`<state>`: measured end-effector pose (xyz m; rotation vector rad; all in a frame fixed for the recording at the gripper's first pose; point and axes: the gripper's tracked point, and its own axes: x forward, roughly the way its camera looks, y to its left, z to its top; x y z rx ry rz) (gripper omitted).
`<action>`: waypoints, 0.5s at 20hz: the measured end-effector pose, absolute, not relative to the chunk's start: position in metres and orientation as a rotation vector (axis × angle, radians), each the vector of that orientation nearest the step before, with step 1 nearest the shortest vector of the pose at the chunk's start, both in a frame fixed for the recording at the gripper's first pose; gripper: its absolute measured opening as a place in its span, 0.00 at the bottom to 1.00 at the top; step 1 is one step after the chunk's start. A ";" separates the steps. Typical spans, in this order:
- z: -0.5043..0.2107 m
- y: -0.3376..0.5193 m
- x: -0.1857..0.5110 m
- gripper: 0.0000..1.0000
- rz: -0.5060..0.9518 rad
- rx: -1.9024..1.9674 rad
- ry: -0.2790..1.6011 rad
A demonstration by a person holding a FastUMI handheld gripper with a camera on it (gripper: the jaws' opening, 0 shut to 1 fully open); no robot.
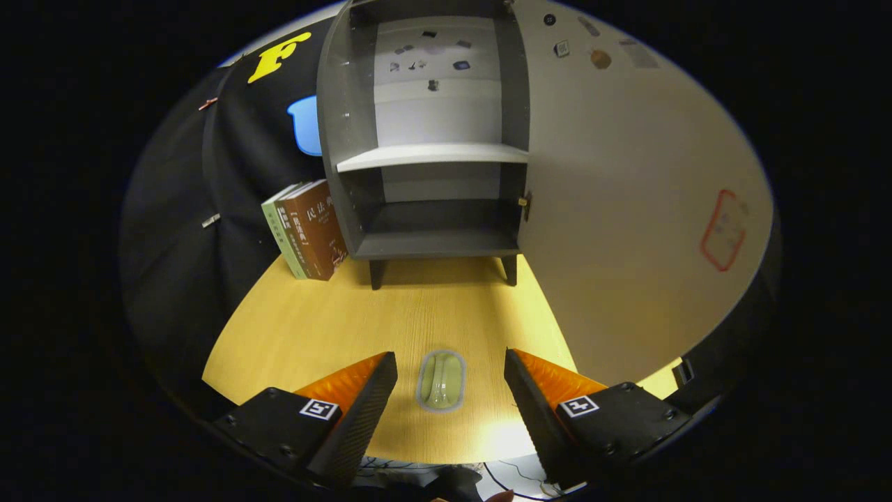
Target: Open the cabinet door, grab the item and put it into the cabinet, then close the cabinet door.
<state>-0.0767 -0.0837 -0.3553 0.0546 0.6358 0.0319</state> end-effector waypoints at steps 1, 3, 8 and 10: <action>-0.371 -0.084 -0.070 0.99 0.030 0.060 0.661; -0.405 -0.088 -0.060 0.99 0.011 0.081 0.712; -0.472 -0.081 -0.053 0.98 0.015 0.126 0.836; -0.483 -0.073 -0.049 0.98 0.030 0.132 0.851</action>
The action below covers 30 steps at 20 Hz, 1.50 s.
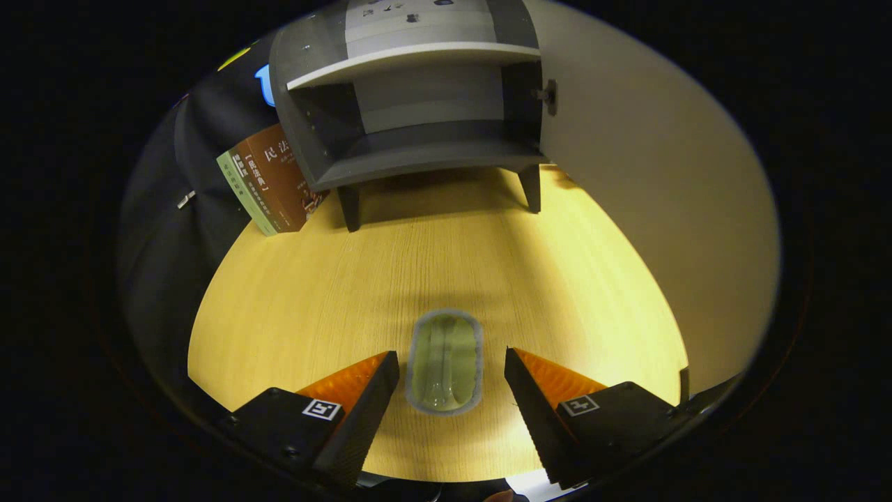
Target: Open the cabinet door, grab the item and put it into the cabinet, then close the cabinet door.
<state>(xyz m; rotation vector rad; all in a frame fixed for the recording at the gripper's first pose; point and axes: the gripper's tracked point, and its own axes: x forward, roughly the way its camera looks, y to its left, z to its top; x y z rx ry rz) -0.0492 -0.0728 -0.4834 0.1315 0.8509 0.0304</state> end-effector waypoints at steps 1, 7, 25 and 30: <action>-0.489 -0.069 -0.046 0.97 0.036 0.133 0.854; -0.517 -0.066 -0.034 0.73 0.027 0.080 0.912; -0.446 -0.085 -0.016 0.14 -0.022 0.167 0.853; -0.361 -0.084 0.008 0.14 -0.008 0.116 0.698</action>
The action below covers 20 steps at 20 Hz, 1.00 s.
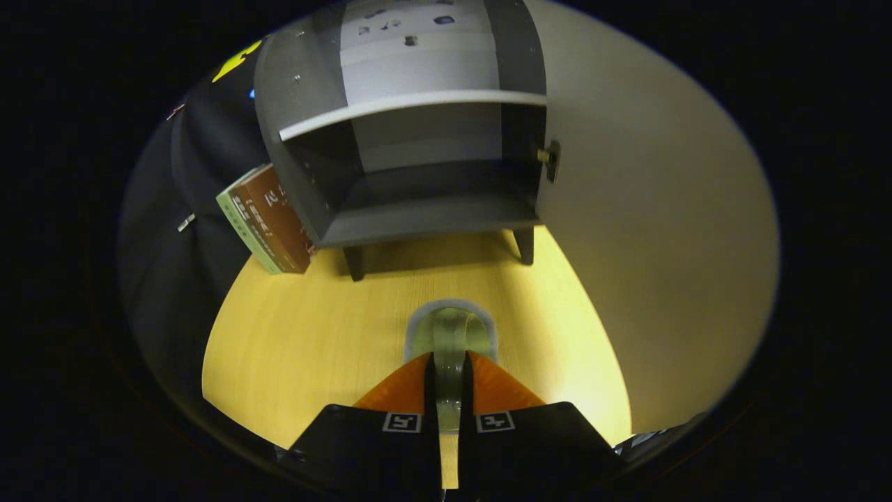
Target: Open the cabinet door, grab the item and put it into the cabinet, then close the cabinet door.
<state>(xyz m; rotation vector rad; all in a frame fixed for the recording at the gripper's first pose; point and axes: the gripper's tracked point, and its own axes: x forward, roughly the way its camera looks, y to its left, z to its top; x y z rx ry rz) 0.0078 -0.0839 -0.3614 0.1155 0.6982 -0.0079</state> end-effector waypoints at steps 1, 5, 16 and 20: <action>-0.343 -0.084 0.014 0.14 -0.009 0.114 0.668; -0.276 -0.071 0.038 0.13 0.024 0.143 0.613; -0.160 -0.041 0.166 0.13 0.021 0.174 0.549; -0.150 -0.039 0.217 0.13 -0.009 0.183 0.567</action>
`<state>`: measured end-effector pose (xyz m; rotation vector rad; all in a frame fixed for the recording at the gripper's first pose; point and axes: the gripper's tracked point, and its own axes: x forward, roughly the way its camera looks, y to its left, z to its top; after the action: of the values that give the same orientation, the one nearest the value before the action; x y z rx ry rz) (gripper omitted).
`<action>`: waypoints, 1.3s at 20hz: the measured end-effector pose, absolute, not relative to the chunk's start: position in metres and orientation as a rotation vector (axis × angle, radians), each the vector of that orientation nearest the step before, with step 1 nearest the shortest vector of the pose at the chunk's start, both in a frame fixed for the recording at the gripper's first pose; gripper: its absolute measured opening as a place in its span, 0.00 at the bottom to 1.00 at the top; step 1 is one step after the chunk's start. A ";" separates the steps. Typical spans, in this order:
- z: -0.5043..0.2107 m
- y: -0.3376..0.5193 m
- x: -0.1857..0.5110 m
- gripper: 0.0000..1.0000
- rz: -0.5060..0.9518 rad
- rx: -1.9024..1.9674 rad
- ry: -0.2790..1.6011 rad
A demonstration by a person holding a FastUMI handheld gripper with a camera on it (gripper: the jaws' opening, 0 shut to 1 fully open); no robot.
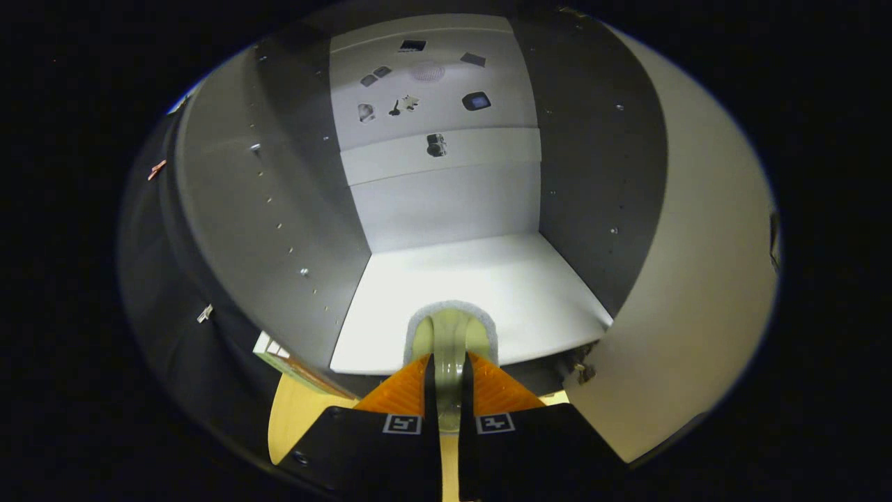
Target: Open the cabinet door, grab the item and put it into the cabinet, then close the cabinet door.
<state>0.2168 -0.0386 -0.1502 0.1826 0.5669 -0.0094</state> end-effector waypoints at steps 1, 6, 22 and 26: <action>-0.149 -0.039 0.229 0.14 -0.019 0.188 0.573; -0.151 -0.050 0.283 0.13 -0.068 0.209 0.606; -0.187 -0.055 0.319 0.22 -0.083 0.287 0.746; -0.183 -0.050 0.316 0.43 -0.062 0.270 0.734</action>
<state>0.3161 -0.0505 -0.1832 0.2703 0.7340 -0.0619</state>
